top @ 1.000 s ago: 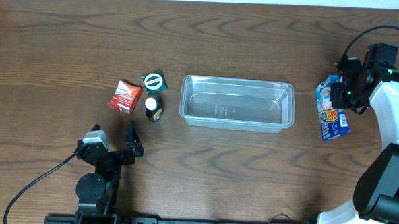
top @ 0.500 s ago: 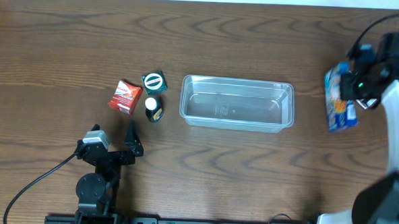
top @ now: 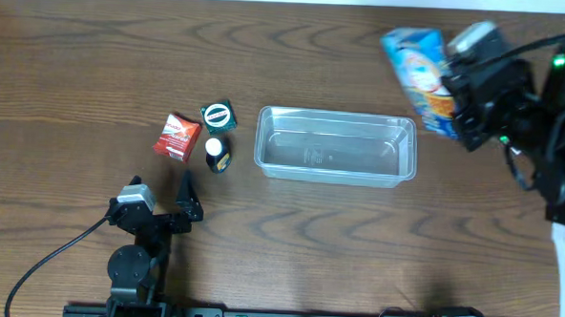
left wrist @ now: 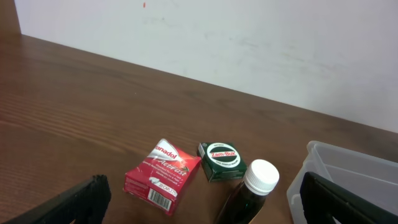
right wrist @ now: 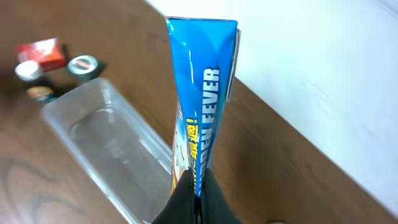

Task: Pack container
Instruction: 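Lift the blue box with the right gripper over the container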

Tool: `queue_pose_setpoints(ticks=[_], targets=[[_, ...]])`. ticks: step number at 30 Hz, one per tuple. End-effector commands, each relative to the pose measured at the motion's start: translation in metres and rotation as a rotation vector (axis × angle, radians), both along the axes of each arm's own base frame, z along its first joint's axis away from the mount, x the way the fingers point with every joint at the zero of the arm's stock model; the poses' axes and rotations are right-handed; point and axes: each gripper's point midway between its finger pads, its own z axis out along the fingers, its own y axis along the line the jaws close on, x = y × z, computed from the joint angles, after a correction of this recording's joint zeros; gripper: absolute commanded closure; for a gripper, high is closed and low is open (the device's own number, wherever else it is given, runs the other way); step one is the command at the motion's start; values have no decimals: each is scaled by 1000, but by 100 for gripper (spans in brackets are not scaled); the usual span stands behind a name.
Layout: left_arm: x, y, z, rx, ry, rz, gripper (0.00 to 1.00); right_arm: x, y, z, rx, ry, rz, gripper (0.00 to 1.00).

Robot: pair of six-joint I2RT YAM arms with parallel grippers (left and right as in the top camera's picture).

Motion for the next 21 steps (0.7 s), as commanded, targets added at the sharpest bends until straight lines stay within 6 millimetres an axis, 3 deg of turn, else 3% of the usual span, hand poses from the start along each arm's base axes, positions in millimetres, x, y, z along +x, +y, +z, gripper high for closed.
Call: queue_pose_setpoints(ticks=[1, 8, 21], targets=[[-1, 1, -18, 15, 52, 4, 2, -6, 21, -11, -133, -24, 141, 99], [-1, 1, -18, 15, 51, 4, 2, -24, 36, -70, -403, 89, 432, 99], [-1, 1, -18, 15, 51, 4, 2, 11, 48, -148, -478, 306, 495, 99]])
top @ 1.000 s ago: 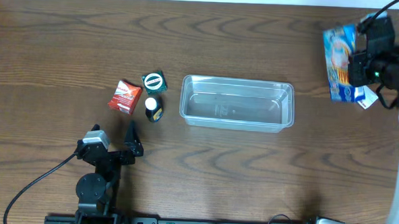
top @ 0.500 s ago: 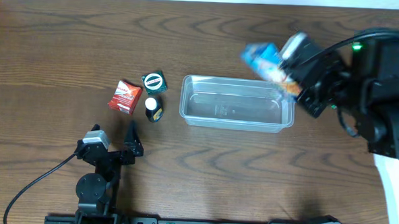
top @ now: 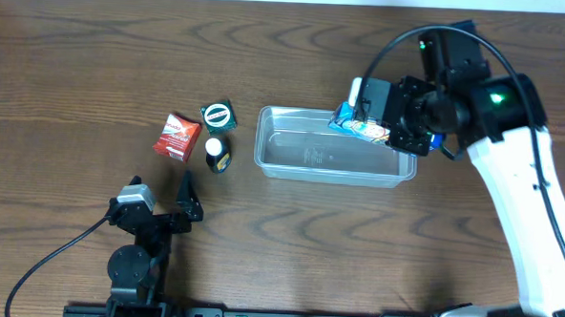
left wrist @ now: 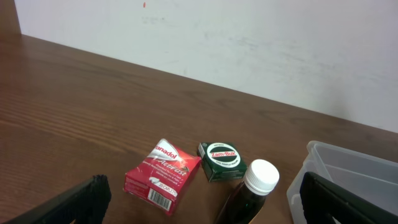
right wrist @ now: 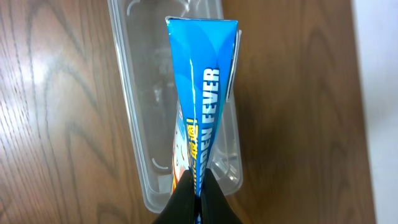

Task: Pack container
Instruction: 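Lift the blue box with the right gripper over the container, then lower the blue box into the container and lay it flat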

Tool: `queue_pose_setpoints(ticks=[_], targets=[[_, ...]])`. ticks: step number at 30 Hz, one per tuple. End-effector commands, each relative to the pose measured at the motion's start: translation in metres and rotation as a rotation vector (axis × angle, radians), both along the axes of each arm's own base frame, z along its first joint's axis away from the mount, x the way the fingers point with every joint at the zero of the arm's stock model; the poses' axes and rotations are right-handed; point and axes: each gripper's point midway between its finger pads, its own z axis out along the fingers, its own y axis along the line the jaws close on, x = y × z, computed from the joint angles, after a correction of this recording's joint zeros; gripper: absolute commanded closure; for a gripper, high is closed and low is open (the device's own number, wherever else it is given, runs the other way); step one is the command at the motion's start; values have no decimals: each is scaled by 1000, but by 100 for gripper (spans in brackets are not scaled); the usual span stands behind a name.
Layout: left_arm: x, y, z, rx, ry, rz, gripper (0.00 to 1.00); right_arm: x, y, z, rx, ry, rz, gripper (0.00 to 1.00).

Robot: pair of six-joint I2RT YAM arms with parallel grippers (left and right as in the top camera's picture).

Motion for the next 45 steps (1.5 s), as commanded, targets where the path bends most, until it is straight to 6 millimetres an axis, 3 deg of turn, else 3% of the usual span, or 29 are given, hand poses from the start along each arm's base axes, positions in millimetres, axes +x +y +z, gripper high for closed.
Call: queue_pose_setpoints(ticks=[1, 16, 38, 45], targets=[[-1, 1, -18, 15, 52, 4, 2, 4, 8, -17, -25, 38, 42, 99], [-1, 1, -18, 15, 51, 4, 2, 21, 25, -89, -112, 160, 216, 99], [-1, 1, -18, 15, 52, 4, 2, 40, 29, -142, -157, 208, 284, 99], [-1, 1, -18, 15, 51, 4, 2, 45, 23, -149, -194, 208, 275, 99]])
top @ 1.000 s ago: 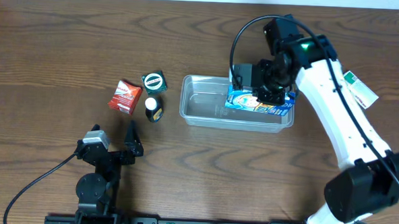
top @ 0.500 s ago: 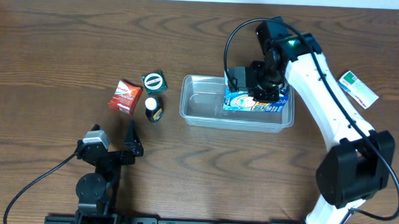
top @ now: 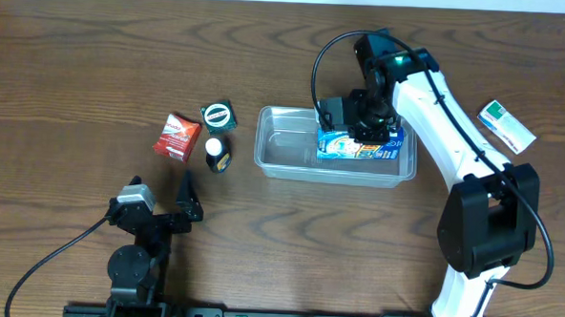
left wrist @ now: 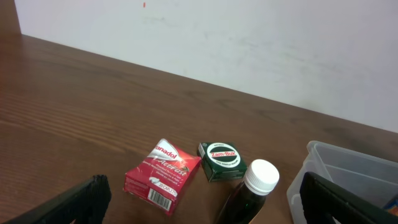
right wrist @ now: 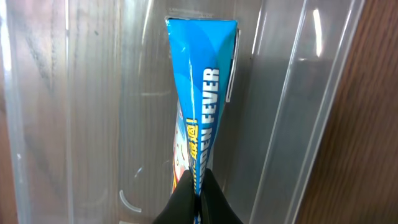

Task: Pack container
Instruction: 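Lower the blue box into the container and lay it flat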

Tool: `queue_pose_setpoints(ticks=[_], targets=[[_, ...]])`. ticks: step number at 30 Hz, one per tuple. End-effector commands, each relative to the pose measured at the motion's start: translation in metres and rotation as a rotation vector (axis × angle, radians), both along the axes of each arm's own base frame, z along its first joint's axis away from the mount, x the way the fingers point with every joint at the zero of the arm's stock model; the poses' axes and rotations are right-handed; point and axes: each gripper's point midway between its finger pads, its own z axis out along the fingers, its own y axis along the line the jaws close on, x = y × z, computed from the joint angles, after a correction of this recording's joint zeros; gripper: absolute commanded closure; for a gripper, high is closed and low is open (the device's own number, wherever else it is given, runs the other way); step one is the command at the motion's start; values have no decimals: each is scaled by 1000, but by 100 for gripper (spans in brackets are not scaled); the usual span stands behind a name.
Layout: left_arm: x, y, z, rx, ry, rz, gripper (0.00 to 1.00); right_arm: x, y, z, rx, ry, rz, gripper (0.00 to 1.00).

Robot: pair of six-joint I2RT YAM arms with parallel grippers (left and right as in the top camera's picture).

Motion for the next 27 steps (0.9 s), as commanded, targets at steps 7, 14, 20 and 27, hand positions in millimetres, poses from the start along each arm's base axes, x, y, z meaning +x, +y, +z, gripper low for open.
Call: queue_pose_setpoints(ticks=[7, 14, 20, 27], targets=[[-1, 1, -18, 15, 52, 4, 2, -1, -1, -2, -17, 3, 8, 99], [-1, 1, -18, 15, 52, 4, 2, -1, 0, -2, -9, 45, -211, 57], [-1, 1, -18, 15, 51, 4, 2, -2, 2, -1, 11, 103, -481, 34], [-1, 1, -18, 15, 52, 4, 2, -9, 0, -1, -2, 167, -693, 31]])
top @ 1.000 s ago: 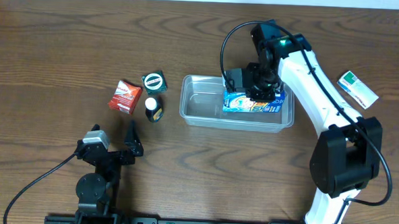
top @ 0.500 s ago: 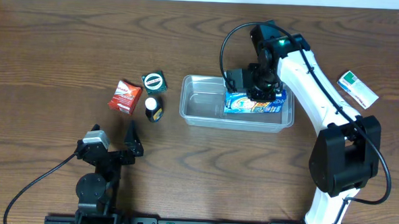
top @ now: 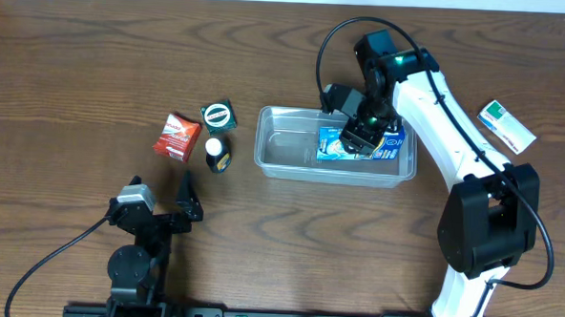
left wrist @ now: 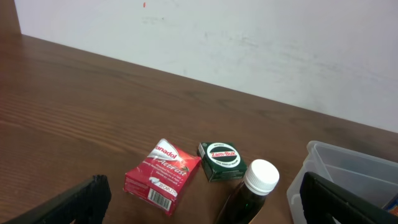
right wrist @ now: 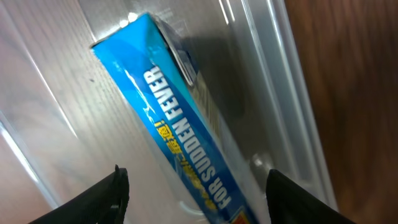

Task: Pack container
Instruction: 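Lower the blue box into the container and lay it flat, then open the right gripper and release the blue box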

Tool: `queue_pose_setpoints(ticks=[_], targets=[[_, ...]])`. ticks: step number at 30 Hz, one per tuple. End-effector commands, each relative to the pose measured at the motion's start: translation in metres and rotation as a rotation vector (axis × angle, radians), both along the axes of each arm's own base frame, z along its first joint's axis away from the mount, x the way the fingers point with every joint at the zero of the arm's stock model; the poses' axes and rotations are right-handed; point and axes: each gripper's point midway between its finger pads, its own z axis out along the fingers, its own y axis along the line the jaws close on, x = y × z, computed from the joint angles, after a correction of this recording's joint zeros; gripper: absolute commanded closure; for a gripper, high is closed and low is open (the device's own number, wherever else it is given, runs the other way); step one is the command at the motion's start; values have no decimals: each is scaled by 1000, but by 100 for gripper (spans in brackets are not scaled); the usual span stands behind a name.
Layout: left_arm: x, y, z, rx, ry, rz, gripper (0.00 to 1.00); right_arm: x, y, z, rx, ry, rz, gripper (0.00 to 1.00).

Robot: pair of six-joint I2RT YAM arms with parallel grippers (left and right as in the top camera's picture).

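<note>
The blue "For Sudden Fever" box (top: 359, 145) (right wrist: 177, 130) lies inside the clear plastic container (top: 282, 163) at its right end. My right gripper (top: 353, 131) (right wrist: 196, 190) hangs open just above it, fingers wide on either side of the box. Left of the container stand a red Panadol box (top: 176, 136) (left wrist: 163, 175), a green Zam-Buk tin (top: 218, 115) (left wrist: 221, 159) and a dark bottle with a white cap (top: 216, 153) (left wrist: 252, 193). My left gripper (top: 161, 203) (left wrist: 199, 205) rests open near the front, behind these three.
A small white-and-green box (top: 506, 125) lies on the table to the right of the container. The container's clear walls (right wrist: 273, 93) close in on the blue box. A white wall (left wrist: 249, 43) backs the table.
My right gripper has opened and let go of the blue box, which now lies in the container. The gripper has turned a little. The left arm has not moved.
My right gripper held the blue box high at the back right. Then it held the box over the container's right end, then down inside the container. Now the box lies there released. A white-and-green box showed on the right once the arm had moved.
</note>
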Motion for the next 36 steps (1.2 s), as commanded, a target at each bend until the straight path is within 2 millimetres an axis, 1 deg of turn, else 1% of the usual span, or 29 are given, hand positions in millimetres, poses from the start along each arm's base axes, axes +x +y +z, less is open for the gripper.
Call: queue_pose_setpoints(ticks=[1, 7, 11, 12, 13, 15, 16, 20, 23, 26, 30, 36], targets=[[-1, 1, -18, 15, 52, 4, 2, -4, 4, -1, 9, 52, -176, 30], [-1, 1, -18, 15, 51, 4, 2, -14, 5, 0, 16, 117, -302, 30], [-1, 1, -18, 15, 51, 4, 2, -21, 3, 0, -4, 166, -420, 43], [-1, 1, -18, 15, 52, 4, 2, -24, 3, 1, -6, 185, -453, 51], [-1, 1, -18, 15, 51, 4, 2, -27, 4, 2, 0, 202, -471, 55], [-1, 1, -18, 15, 51, 4, 2, -33, 9, 4, 19, 247, -513, 67], [-1, 1, -18, 15, 52, 4, 2, -36, 10, 5, 25, 269, -539, 69], [-1, 1, -18, 15, 52, 4, 2, -43, 13, 6, 22, 322, -631, 67], [-1, 1, -18, 15, 52, 4, 2, -47, 13, 7, 14, 342, -666, 65], [-1, 1, -18, 15, 52, 4, 2, -52, 18, 10, 40, 378, -668, 64], [-1, 1, -18, 15, 52, 4, 2, -58, 20, 13, 45, 414, -670, 60], [-1, 1, -18, 15, 52, 4, 2, -70, 18, 16, 19, 462, -678, 60]])
